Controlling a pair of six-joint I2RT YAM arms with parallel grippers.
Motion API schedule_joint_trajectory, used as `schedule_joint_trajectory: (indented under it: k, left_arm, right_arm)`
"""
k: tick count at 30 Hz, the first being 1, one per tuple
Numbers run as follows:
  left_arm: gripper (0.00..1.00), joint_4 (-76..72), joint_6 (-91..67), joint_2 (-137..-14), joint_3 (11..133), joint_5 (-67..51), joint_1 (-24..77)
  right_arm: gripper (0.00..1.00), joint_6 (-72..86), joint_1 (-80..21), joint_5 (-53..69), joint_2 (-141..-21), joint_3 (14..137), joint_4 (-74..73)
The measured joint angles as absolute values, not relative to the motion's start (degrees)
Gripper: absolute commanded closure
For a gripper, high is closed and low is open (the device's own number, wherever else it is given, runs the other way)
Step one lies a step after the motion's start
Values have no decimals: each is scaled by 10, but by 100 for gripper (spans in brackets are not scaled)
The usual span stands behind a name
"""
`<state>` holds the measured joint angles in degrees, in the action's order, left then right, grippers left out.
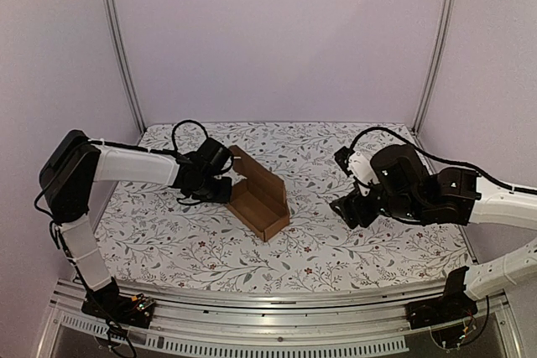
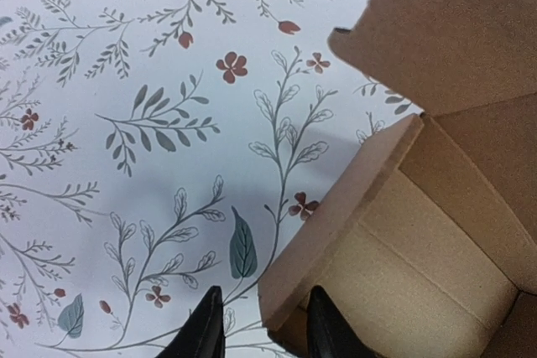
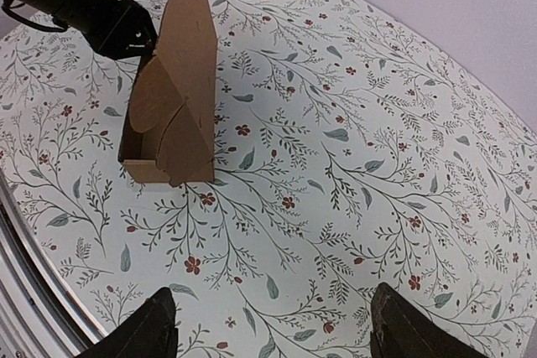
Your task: Fold the paper box
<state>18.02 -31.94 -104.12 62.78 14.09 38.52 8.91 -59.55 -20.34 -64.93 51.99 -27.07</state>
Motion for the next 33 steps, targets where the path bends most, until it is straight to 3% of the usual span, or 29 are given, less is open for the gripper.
schedule_joint_trajectory:
  k: [9,18,33]
  left_arm:
    - [70,176,-349,-1026,605,140,402]
    - [63,199,-404,-992,579,149,446]
    - [62,222,-543,-907,511,200,552]
  right_arm:
    - [24,104,-595,-173,-671,520,-261]
    - [24,116,-595,-161,-674,520,-256]
    - [26,148,-595,-169,-690,520,-256]
